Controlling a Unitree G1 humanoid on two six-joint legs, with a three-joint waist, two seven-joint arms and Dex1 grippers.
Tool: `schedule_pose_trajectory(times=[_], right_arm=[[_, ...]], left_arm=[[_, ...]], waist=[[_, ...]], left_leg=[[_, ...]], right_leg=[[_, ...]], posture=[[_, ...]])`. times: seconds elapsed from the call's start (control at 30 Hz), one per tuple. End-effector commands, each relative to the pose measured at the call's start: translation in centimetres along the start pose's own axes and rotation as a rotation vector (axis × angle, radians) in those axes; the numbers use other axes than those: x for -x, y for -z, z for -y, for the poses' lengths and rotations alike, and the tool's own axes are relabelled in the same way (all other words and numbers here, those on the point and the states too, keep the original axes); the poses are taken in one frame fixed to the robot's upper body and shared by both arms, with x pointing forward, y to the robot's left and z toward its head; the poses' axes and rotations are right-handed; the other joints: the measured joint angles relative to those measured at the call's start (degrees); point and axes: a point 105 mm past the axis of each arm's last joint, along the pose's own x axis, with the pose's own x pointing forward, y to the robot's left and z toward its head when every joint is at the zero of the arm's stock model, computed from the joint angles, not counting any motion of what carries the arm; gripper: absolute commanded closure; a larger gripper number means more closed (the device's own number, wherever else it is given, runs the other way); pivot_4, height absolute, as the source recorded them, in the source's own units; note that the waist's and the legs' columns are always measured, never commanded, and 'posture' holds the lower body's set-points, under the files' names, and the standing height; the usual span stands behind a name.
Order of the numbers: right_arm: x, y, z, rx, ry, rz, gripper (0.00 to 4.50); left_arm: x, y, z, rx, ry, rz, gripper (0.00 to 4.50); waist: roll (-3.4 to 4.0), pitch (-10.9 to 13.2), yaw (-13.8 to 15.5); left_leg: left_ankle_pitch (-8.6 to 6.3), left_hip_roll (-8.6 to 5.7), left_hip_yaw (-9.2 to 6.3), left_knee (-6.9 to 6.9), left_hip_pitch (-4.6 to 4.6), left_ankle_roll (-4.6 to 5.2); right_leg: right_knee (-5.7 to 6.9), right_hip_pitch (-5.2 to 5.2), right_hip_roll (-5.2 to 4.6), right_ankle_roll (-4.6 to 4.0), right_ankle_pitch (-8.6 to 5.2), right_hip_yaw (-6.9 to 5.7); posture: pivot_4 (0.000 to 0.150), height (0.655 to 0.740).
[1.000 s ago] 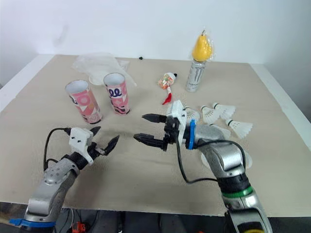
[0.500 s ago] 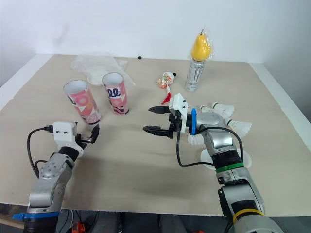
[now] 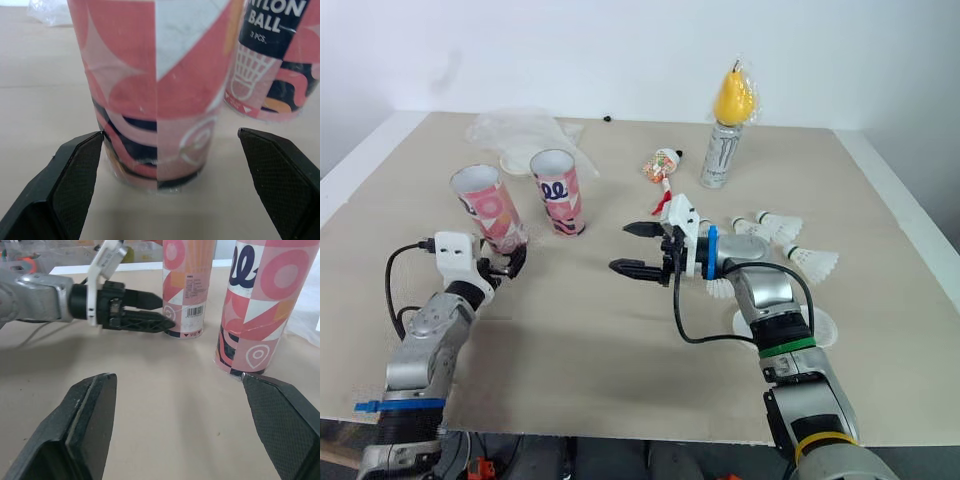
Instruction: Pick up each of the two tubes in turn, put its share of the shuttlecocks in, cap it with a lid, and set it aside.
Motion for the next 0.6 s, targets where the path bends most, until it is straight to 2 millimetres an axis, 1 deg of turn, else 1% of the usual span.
schedule_pose_trajectory(times=[0.03,0.1,0.17,0.33,0.6], right_arm=[[0.1,-1.3,0.1,0.049,0.01,0.027,0.21],[0.1,-1.4,0.1,0.051,0.013,0.026,0.21],[0.2,-1.4,0.2,0.056,0.018,0.022,0.21],[0.4,-1.3,0.2,0.058,0.022,0.015,0.21],[0.5,-1.1,0.2,0.058,0.026,0.005,0.21]], left_arm=[[-0.6,-0.8,0.0,-0.028,0.011,0.027,0.0],[-1.0,-0.7,-0.1,-0.032,0.011,0.022,0.0],[-1.5,-0.5,-0.7,-0.027,-0.022,0.015,0.0],[-2.4,-0.5,-1.3,-0.038,-0.043,0.014,0.0],[-3.4,-0.3,-1.7,-0.038,-0.033,0.006,0.0]], waist=[[0.0,0.0,0.0],[0.0,0.0,0.0],[0.0,0.0,0.01],[0.0,0.0,0.0],[0.0,0.0,0.02]], left_leg=[[0.0,0.0,0.0,0.0,0.0,0.0],[0.0,0.0,-0.01,-0.01,0.0,0.0],[0.0,0.0,-0.02,-0.02,0.0,0.0],[0.0,0.0,-0.02,-0.01,0.0,-0.01],[0.0,-0.01,-0.04,-0.04,0.0,-0.01]], right_leg=[[0.0,0.0,0.0,0.0,0.0,0.0],[0.0,0.0,0.01,-0.01,0.0,0.0],[0.0,0.0,0.01,0.0,0.0,0.0],[0.0,0.01,0.01,0.01,0.01,0.0],[0.0,0.0,0.03,0.0,0.0,-0.01]], posture=[[0.15,0.74],[0.15,0.74],[0.15,0.74],[0.15,0.74],[0.15,0.74]])
